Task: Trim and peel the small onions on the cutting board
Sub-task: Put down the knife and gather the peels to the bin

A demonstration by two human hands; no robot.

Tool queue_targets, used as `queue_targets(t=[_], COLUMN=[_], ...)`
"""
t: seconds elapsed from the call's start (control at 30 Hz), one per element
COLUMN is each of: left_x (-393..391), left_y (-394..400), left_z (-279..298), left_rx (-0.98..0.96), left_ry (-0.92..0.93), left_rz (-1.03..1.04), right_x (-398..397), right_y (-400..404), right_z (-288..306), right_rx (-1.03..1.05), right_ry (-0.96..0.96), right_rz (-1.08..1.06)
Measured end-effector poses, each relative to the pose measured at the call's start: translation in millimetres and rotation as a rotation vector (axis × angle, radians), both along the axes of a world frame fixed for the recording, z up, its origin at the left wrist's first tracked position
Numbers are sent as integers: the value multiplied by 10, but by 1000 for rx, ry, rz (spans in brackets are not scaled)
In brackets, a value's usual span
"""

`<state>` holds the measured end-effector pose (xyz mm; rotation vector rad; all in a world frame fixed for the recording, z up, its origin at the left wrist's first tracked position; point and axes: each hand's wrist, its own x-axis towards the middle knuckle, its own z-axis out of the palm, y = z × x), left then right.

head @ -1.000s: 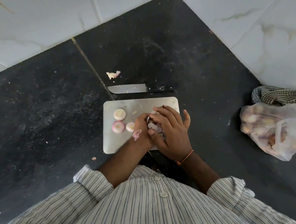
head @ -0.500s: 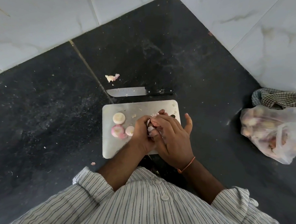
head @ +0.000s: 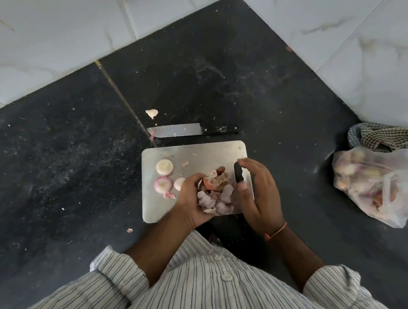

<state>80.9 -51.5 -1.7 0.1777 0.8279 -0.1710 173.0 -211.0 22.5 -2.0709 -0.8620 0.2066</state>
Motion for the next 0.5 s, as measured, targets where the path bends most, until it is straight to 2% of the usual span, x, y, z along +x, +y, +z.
queue_targets(t=[0.13,0.23,0.3,0.4,0.5], left_x=[-278,-419,-477,-483,-448], left_y=[-84,-183,-233,-254,-278], left_z=[-41,-50,-62,20,51], left_rx=[-109,-85,-110,-127,-124], left_ry=[-64,-16,-6,111,163], left_rz=[-15,-43,-42,30,44], right_x=[-208,-435,-580,-729,-690], right_y=[-211,-151,-64,24,18], right_z=[-100,-102,-153,-281,-347], right_rx=[-97,-143,-175,-204,-166], right_ry=[-117,-205,-221,-273,-391], right_rz=[247,408,420,356,321])
